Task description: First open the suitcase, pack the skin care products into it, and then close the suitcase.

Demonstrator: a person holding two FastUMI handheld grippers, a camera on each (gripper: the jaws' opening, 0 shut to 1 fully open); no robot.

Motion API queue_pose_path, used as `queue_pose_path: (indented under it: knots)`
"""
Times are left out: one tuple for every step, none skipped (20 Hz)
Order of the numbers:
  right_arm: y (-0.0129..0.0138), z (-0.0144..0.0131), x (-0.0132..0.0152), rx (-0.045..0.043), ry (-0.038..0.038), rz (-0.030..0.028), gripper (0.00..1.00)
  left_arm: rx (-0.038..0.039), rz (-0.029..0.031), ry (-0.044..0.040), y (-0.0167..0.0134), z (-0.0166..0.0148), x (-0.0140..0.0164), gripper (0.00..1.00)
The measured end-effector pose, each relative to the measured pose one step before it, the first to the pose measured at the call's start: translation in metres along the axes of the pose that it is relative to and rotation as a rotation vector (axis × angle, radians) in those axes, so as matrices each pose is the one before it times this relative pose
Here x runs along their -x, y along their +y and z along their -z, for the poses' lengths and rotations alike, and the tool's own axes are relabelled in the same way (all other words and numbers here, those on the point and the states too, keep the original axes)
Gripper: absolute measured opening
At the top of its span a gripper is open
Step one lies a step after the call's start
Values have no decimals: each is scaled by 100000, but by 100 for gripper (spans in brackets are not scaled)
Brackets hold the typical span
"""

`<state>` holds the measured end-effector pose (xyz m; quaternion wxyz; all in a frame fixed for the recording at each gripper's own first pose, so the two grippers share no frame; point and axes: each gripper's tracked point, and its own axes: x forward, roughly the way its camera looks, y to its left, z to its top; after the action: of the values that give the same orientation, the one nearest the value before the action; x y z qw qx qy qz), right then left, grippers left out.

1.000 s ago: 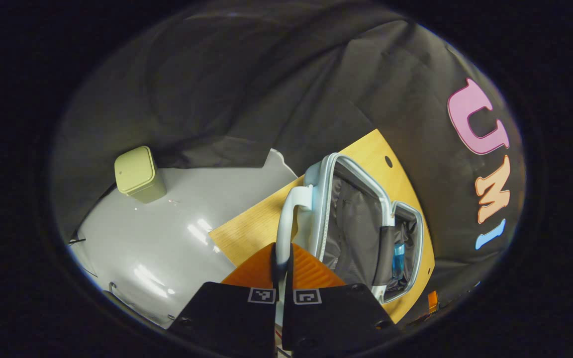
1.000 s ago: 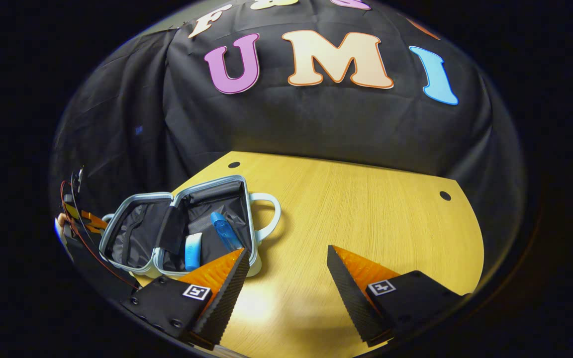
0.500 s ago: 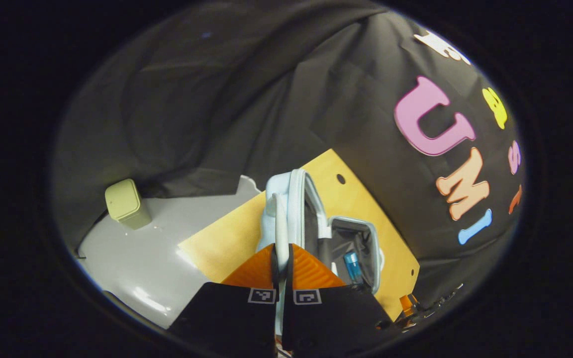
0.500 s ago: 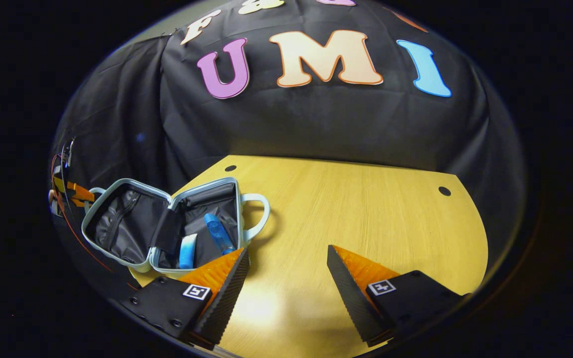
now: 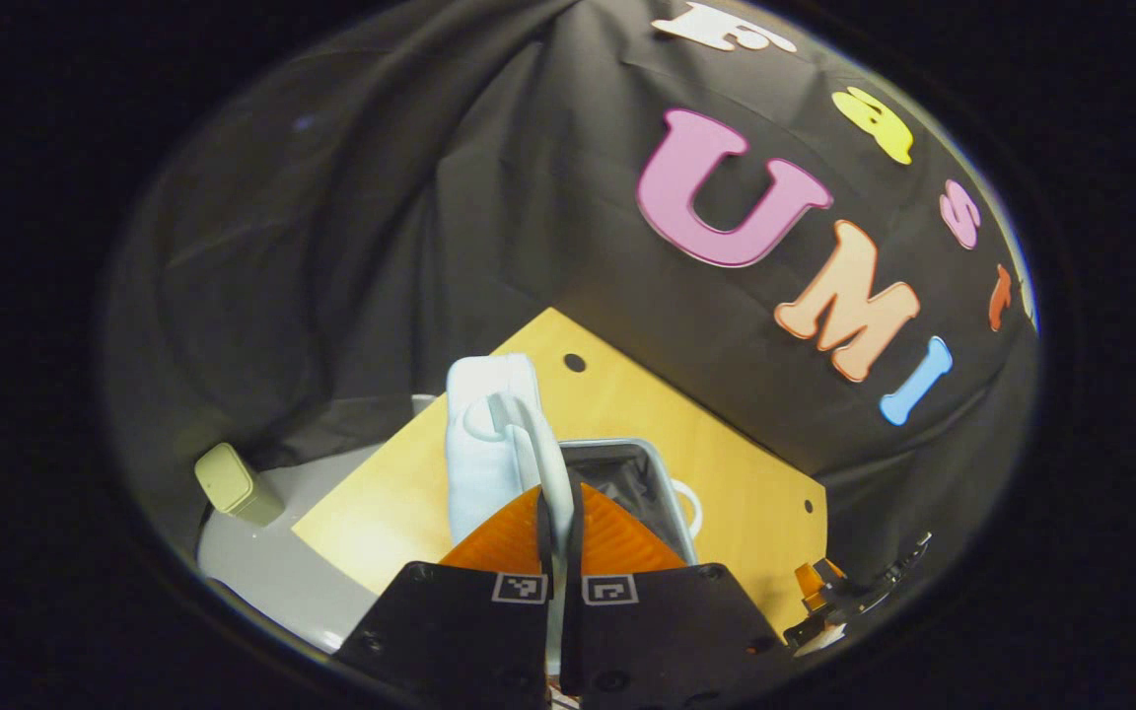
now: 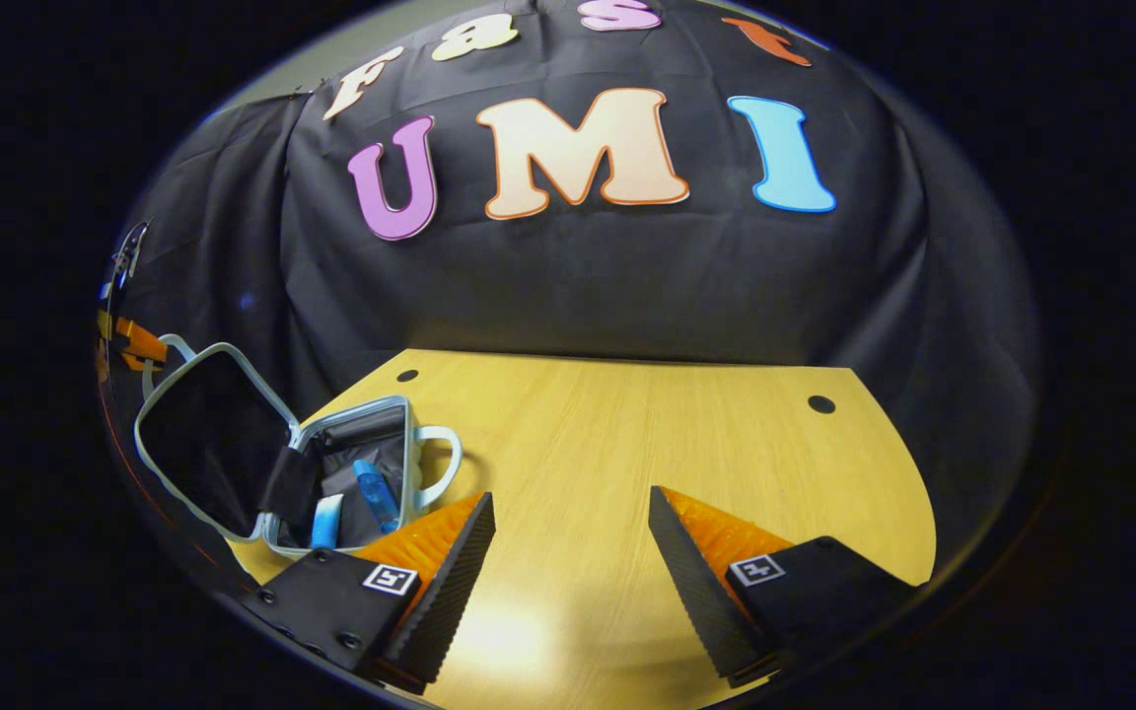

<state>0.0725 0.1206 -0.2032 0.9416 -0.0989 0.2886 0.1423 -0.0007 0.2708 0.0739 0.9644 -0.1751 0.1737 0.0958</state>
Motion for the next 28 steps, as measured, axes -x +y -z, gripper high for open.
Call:
queue_pose_path:
  knots:
    - [-776,-9,321,106,-357,1040,98,-1258,1631,318,-1558,5,-404,0]
    - [-750,33,293,99,-181,983,98,-1891,1755,670,-1575,216,-540,0]
    - [-730,53,432,195,-134,914,98,-2092,1752,535,-1466,164,-705,0]
    - [-721,106,384,244,-131,1081,98,-1933,1627,785,-1452,167,-854,0]
    - [-466,435,314,-14,-42,829,99,-1943,1829,1093,-1404,197,-868,0]
    - [-514,207,258,-587,155,561,98,-1232,1715,1372,-1455,305,-937,0]
    - [-453,74,335,-947,165,393,98,-1269,1719,1322,-1446,351,-864,0]
    - [-357,-75,384,-539,-513,278,99,-1046,1373,1417,-1195,314,-924,0]
    - [-422,-151,446,-205,-813,809,99,-723,902,1578,-1074,296,-1301,0]
    - [-265,-103,416,-202,-682,181,98,-1290,394,1842,-1084,294,-1199,0]
    - [-331,-140,429,-297,-670,671,95,-1476,-229,1664,-825,488,-1320,0]
    - [-274,-4,365,-606,-438,241,98,-1452,-592,1853,-860,438,-1352,0]
    - [-181,-52,382,-1428,-356,440,98,-1619,-276,1961,-790,362,-1145,0]
    - [96,-105,343,-1779,-468,-510,95,-1159,-172,2209,-794,497,-1023,0]
    - [41,-122,406,-1103,-965,347,99,-826,-40,2188,-493,431,-887,0]
    - [-135,-88,213,-513,-949,628,95,-777,-59,2359,-482,663,-1011,0]
    - [-8,-23,349,-508,-477,253,98,-1123,-143,2426,-653,855,-1486,0]
    - [68,59,391,-994,-356,-66,98,-1210,-521,2441,-596,765,-1398,0]
    - [28,10,477,-1375,-348,-370,98,-1303,-773,2371,-369,458,-1257,0]
    - [-28,-36,334,-1420,-402,-84,98,-908,-1152,1974,-155,475,-804,0]
    - [-64,-10,352,-1191,-412,18,98,-1045,-848,1639,-116,391,-764,0]
    - [-247,-1,378,-905,-441,403,98,-602,-966,1436,-147,380,-897,0]
    - [-267,-79,471,-559,-509,187,98,-358,-953,1345,-10,440,-1229,0]
    - [-357,-48,328,-110,-389,539,98,-70,-860,1163,31,328,-918,0]
    - [-443,-73,267,164,-257,466,98,85,-596,956,-58,295,-822,0]
    - [-342,-176,81,352,-232,604,98,-242,-299,1266,-69,234,-671,1]
    - [-476,-182,194,381,-368,547,98,-40,-291,1170,-98,192,-648,1]
    - [-556,-140,257,594,-292,694,99,698,-201,905,-176,342,-469,3]
